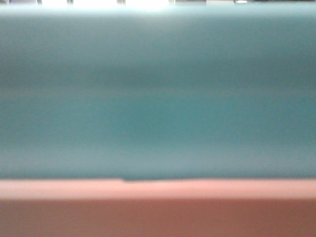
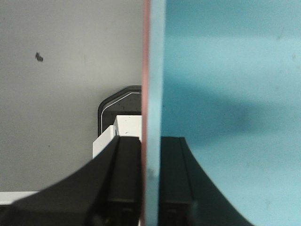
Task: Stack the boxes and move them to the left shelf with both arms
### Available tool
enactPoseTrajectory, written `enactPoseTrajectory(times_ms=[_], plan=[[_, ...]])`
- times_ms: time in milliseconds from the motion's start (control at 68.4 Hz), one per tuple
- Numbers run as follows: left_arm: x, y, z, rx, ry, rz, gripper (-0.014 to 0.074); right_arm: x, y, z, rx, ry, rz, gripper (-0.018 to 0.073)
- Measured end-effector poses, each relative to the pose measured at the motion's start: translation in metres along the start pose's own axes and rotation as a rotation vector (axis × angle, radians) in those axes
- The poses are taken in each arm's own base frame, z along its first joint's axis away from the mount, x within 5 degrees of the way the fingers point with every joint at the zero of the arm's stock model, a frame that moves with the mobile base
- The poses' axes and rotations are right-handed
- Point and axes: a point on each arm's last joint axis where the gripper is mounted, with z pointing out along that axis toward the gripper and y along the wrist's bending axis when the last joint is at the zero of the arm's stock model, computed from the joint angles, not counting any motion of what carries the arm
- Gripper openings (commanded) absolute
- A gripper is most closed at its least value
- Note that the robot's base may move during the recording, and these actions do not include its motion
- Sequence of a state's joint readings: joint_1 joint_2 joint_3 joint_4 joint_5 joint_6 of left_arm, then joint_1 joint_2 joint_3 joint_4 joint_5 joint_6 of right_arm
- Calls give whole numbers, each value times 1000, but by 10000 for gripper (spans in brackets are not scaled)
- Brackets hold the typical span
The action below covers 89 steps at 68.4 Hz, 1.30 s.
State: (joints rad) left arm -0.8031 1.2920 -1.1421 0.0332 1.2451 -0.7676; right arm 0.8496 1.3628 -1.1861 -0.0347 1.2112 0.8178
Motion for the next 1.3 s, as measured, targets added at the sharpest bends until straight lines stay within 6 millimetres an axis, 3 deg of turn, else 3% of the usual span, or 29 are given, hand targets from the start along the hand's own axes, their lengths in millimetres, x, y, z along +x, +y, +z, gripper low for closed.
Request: enactPoseTrajectory(times_ms=[1302], plan=[[0,0,0,4,-4,0,-3,0,0,0,4,-4,-2,56]])
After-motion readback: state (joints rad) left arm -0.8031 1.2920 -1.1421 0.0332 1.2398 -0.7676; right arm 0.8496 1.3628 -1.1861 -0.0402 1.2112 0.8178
